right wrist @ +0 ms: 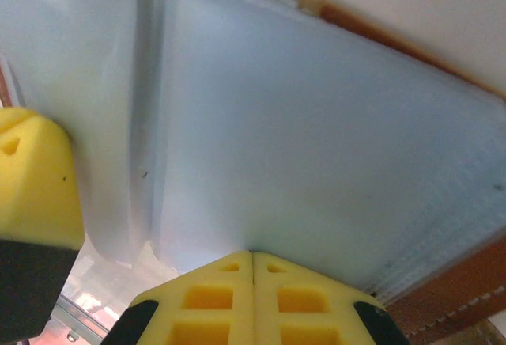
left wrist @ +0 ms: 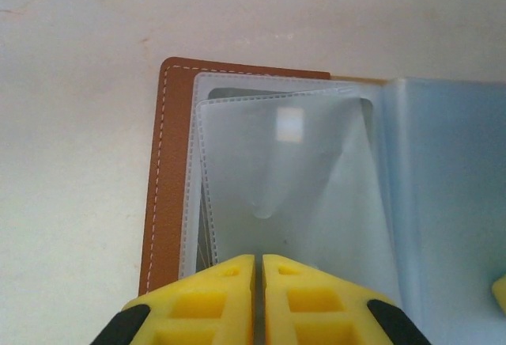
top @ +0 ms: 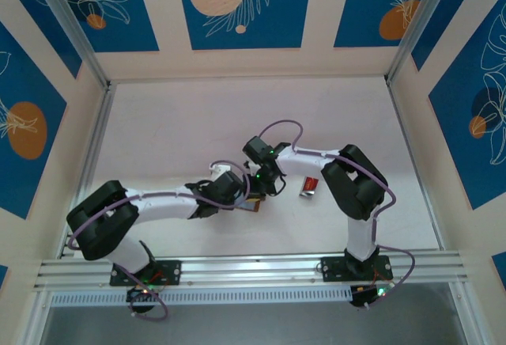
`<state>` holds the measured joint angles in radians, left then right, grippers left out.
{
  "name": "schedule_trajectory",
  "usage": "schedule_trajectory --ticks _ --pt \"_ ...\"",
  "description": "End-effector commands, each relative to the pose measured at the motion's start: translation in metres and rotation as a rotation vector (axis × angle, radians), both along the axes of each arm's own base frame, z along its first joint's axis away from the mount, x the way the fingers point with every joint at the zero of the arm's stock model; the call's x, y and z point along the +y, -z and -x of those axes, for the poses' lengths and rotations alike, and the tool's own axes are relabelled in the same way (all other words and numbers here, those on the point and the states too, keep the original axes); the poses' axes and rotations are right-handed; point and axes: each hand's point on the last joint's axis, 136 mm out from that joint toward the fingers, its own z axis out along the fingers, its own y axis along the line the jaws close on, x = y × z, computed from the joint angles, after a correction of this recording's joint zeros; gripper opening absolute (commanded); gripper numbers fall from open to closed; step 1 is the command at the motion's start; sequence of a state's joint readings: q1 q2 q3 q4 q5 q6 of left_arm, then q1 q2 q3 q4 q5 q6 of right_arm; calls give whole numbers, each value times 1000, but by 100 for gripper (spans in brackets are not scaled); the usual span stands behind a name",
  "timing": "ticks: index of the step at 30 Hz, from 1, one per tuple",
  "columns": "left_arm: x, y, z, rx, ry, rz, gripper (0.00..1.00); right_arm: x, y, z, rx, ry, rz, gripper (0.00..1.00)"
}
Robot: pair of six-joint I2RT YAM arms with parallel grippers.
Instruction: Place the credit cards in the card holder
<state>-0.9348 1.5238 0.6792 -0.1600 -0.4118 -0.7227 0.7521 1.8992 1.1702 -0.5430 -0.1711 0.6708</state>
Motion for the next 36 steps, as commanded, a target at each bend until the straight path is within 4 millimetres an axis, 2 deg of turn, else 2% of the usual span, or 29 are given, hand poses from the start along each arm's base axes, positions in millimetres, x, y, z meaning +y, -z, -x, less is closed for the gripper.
schedule_trajectory --ticks 1,10,16,22,26,29,32,34,36 --pt "11 11 10 45 14 -86 11 -38 19 -8 -15 69 149 4" --pt "12 13 8 54 -14 -123 11 -57 23 -22 -42 61 216 4" --pt "24 10 5 34 -66 -159 11 -57 21 -25 -51 44 212 5" --pt "18 12 3 39 -47 -156 11 -54 15 -25 -62 32 194 5" --pt "17 17 5 48 -40 -147 11 -48 -3 -31 -114 26 151 5" --pt "18 19 6 43 -40 -140 11 -49 -34 -43 -186 55 104 6" --pt "18 23 7 43 -40 -130 11 -72 -67 -57 -265 149 100 10" --pt "18 24 7 46 -39 -128 11 -106 -83 -63 -300 250 155 16" --pt "18 25 7 44 -38 -123 11 -142 -90 -62 -310 345 222 19"
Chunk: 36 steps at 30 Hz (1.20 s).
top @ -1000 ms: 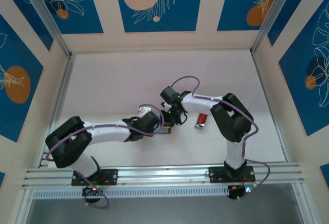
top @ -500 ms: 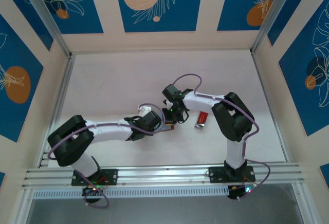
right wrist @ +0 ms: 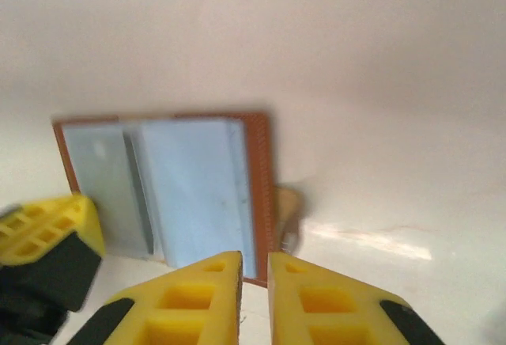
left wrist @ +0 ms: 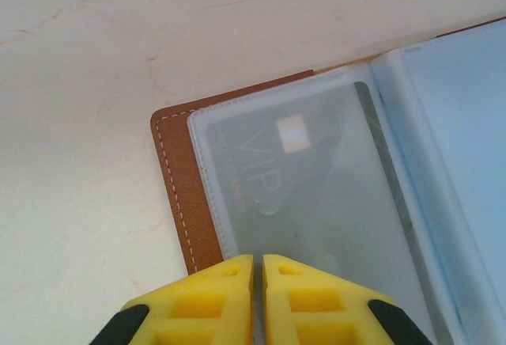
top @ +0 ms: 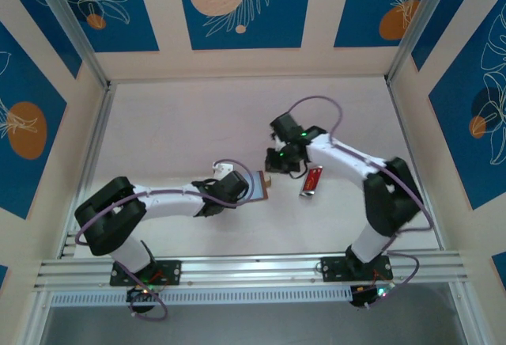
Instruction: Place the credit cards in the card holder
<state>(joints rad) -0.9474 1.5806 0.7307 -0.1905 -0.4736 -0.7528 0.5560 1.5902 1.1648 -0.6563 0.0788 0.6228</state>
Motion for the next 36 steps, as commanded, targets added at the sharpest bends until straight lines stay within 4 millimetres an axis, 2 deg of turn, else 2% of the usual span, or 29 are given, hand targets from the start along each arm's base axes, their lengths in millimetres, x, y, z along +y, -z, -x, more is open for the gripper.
schedule_trajectory --ticks 1,4,6,13,21,36 --pt "19 25 16 66 0 -76 11 -68 -5 10 11 180 131 20" --pt "18 26 16 66 5 -73 11 -106 -2 16 39 279 132 22" --pt "19 26 16 66 3 -72 11 -123 3 19 58 335 115 22" --pt "19 27 17 64 5 -64 11 -146 16 25 56 451 -62 22" --pt "20 27 17 66 1 -64 11 -151 34 22 93 480 -137 21" --pt "21 26 17 65 -3 -60 10 -147 45 16 119 466 -157 18"
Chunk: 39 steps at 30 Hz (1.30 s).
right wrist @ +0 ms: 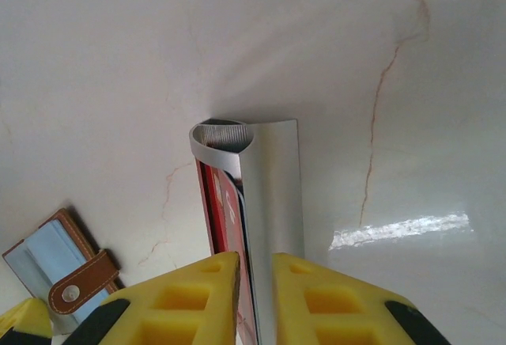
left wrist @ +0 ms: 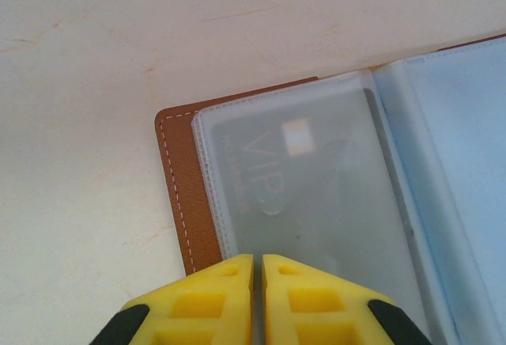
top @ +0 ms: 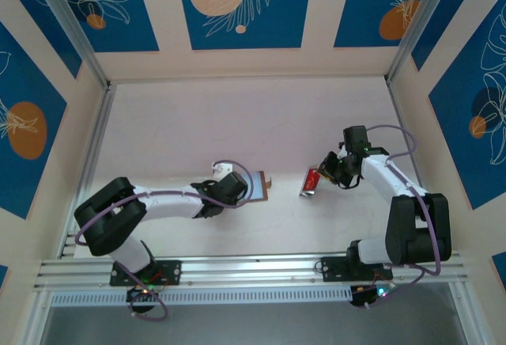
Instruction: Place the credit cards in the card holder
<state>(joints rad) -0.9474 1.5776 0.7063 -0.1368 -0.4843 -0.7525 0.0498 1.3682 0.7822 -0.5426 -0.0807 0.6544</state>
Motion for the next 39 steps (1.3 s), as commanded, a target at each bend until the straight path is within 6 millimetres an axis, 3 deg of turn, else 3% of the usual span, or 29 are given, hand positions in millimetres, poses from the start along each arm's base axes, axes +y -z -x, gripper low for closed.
schedule_trajectory --ticks 1,21,30,39 --pt "22 26 19 93 0 -81 10 3 4 3 15 -8 -24 18" --pt "23 27 19 99 -5 -84 10 9 -12 6 3 -56 29 4" --pt "22 27 18 98 -5 -84 10 8 -26 10 -14 -79 120 4" --pt "22 27 18 98 -5 -84 9 9 -26 12 0 -92 157 4"
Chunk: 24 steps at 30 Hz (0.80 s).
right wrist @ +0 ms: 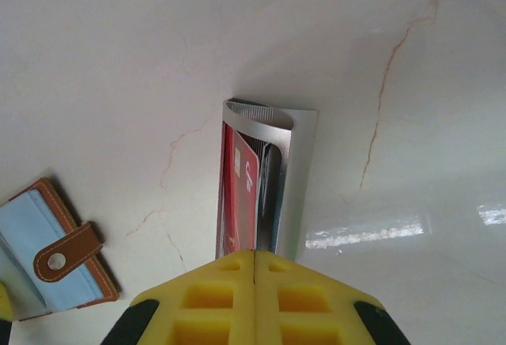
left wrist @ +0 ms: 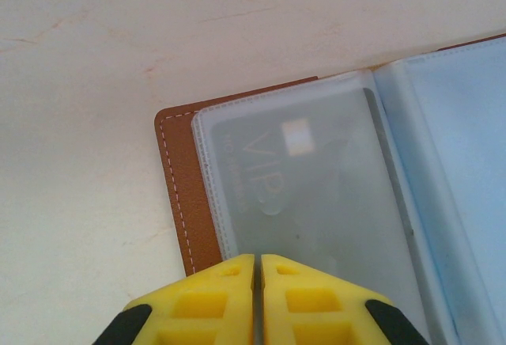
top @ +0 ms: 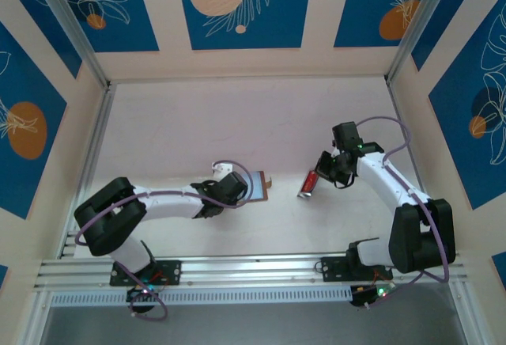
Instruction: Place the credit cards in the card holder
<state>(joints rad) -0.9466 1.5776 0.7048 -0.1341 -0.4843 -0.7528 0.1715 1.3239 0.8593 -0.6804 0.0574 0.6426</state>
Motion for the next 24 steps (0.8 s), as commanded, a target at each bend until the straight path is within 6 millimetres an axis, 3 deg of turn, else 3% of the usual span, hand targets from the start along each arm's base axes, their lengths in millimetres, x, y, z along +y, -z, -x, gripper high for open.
schedule_trajectory --ticks 1,7,19,24 --pt "22 27 19 99 -4 -86 9 -2 -9 1 -4 -6 25 4" --pt "21 28 18 102 -4 -87 9 -7 -17 7 -31 2 38 3" --pt "23 28 19 100 -7 -87 9 -6 2 -4 19 -1 77 3" --pt "23 28 19 102 -7 -88 9 0 0 -7 20 -15 97 3"
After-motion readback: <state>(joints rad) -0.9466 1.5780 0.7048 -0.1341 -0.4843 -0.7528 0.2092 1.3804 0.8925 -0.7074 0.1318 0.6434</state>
